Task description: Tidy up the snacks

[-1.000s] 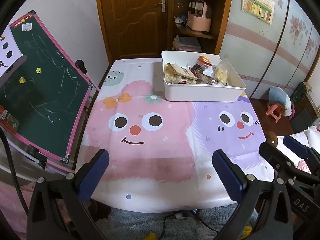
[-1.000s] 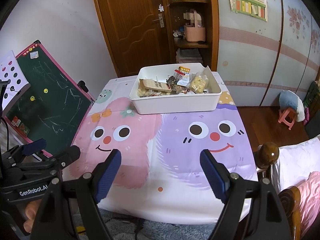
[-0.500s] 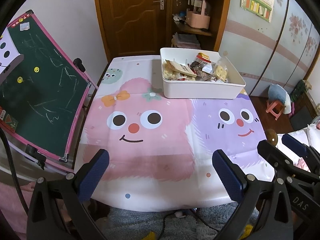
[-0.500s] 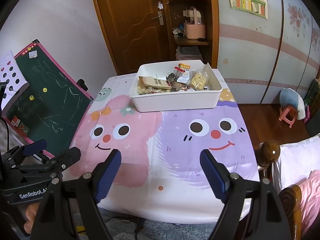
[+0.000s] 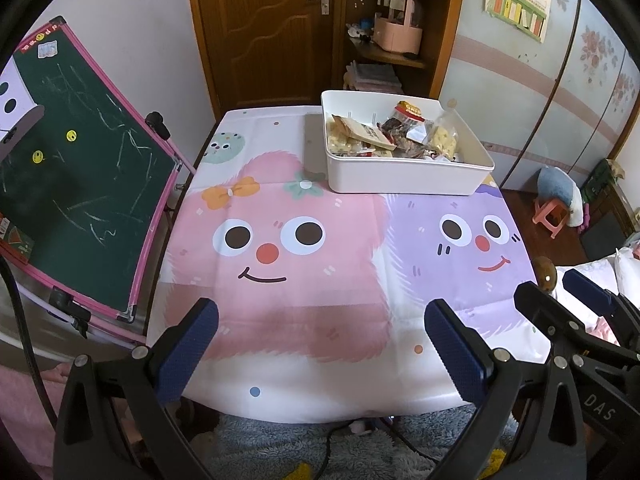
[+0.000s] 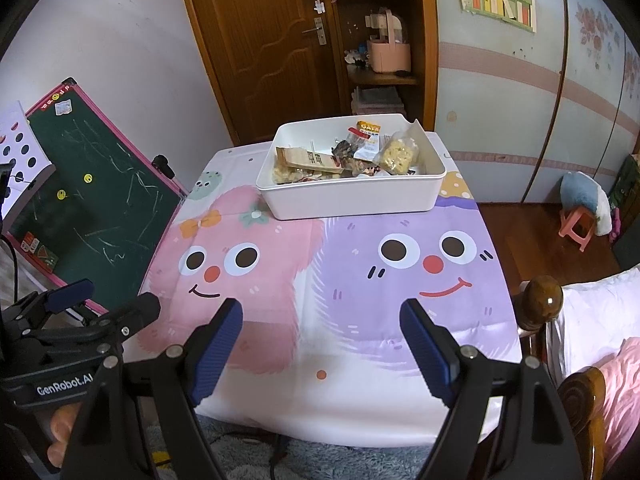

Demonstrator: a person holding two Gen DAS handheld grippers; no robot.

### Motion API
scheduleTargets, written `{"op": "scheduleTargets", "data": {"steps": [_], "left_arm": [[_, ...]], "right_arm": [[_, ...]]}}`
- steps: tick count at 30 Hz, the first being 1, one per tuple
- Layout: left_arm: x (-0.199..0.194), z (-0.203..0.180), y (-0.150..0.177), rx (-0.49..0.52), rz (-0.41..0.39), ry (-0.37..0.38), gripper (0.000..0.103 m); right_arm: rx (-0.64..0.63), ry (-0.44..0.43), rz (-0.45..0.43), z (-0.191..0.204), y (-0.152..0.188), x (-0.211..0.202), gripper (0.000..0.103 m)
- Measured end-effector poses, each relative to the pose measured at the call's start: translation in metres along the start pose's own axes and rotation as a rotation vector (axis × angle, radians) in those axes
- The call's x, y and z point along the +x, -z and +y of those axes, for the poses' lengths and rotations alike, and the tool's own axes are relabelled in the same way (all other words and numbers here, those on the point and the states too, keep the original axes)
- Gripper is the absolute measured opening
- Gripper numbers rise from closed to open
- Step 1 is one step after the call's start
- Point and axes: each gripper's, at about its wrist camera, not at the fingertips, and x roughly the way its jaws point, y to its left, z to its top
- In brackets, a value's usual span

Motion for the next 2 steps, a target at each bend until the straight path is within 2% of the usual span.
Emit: {"op": "scheduleTargets", "data": {"steps": [2], "left_arm": [[0.0015,0.0023,-0.0001,0.0,0.006,0.001,0.102]], "right_arm": [[0.001,0.0,0.003,0.0008,0.0011,0.0004,0.081]]}}
